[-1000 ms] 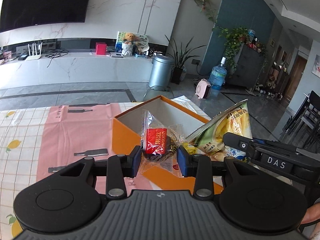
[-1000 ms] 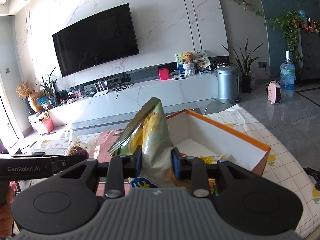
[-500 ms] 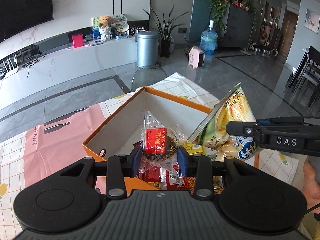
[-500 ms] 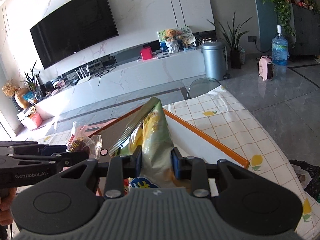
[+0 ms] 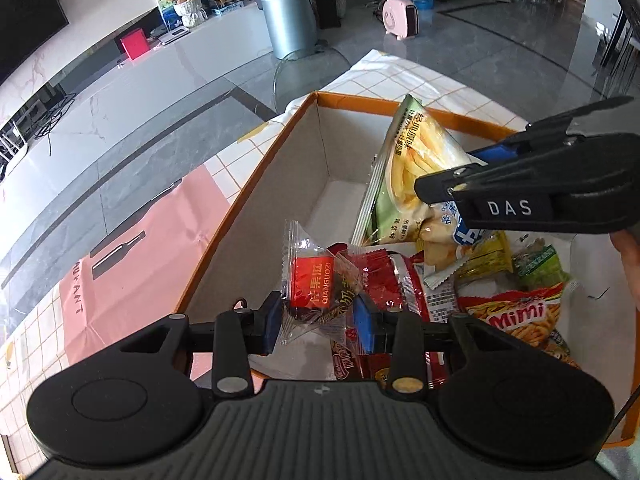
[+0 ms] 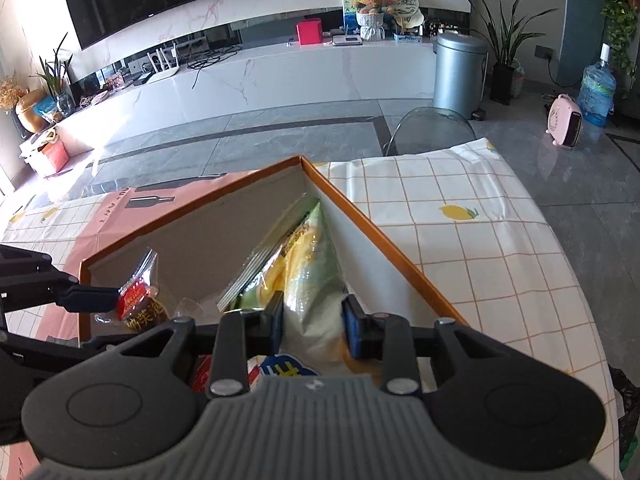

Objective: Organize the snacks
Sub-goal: 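Lift both held snacks and carry them over the orange box, then open both tools to drop the pastry and chip bag into the box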

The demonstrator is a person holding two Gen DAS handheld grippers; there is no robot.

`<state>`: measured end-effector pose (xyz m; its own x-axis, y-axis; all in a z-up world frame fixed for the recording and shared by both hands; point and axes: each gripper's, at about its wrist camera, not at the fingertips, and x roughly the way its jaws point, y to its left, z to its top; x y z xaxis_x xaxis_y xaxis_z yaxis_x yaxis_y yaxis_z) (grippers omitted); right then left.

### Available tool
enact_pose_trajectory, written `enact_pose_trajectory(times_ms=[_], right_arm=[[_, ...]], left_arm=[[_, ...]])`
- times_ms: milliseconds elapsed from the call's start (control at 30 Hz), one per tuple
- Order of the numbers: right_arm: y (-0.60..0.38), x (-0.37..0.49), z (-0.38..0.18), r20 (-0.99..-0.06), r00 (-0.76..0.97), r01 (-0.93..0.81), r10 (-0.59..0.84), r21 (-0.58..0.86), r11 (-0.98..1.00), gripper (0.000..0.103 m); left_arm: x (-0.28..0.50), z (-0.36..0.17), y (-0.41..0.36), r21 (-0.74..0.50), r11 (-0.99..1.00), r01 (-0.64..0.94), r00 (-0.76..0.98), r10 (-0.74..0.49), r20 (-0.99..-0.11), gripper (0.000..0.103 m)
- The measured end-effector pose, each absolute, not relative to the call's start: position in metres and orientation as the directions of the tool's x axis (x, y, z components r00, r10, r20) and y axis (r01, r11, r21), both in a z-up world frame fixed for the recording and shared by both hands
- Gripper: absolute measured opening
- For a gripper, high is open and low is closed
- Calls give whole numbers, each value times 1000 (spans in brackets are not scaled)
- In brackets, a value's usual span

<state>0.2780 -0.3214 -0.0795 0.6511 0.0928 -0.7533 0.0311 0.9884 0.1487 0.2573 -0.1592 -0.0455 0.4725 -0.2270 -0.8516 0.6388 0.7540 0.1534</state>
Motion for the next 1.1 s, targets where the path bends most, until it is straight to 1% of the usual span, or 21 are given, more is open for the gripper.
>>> enact_pose_trajectory(times_ms=[200, 267, 433, 500, 567, 633, 700, 800, 933, 1033, 1100], right_arm=[[-307, 292, -88, -762, 645, 39, 54, 104, 994, 29], [-305, 297, -88, -768, 638, 34, 53, 97, 995, 33], [-305, 303, -86, -791, 607, 10, 79, 107, 994, 39], [-307, 305, -84, -800, 592, 18, 92, 127, 992, 42], [-310, 305, -81, -801, 590, 30, 97, 142, 989, 51], [-311, 305, -76, -798, 594, 38, 99, 151, 988, 57], [-311, 304, -71, -796, 596, 38, 104, 157, 987, 57], [-310, 301, -63, -791, 605, 34, 87, 135, 990, 57], [-309, 290, -52, -795, 602, 35, 75, 120, 992, 59], [-307, 276, -38, -796, 603, 36, 56, 98, 995, 68], [-307, 263, -25, -794, 606, 33, 53, 92, 995, 69]], left_arm=[[270, -60, -165, 166, 742, 649, 447, -196, -873, 43], [271, -63, -167, 164, 746, 646, 442, -189, -877, 43], [267, -65, -161, 154, 751, 642, 431, -188, -882, 44], [266, -61, -161, 163, 751, 640, 439, -183, -880, 49], [263, -57, -161, 169, 748, 641, 441, -180, -879, 50], [259, -52, -161, 180, 750, 637, 455, -178, -873, 53], [255, -46, -160, 189, 752, 631, 472, -179, -864, 63], [247, -36, -157, 204, 747, 633, 497, -190, -847, 73], [235, -20, -158, 242, 728, 641, 522, -182, -834, 78], [223, -6, -159, 277, 709, 649, 546, -180, -818, 78], [212, 6, -157, 292, 703, 649, 563, -185, -806, 79]])
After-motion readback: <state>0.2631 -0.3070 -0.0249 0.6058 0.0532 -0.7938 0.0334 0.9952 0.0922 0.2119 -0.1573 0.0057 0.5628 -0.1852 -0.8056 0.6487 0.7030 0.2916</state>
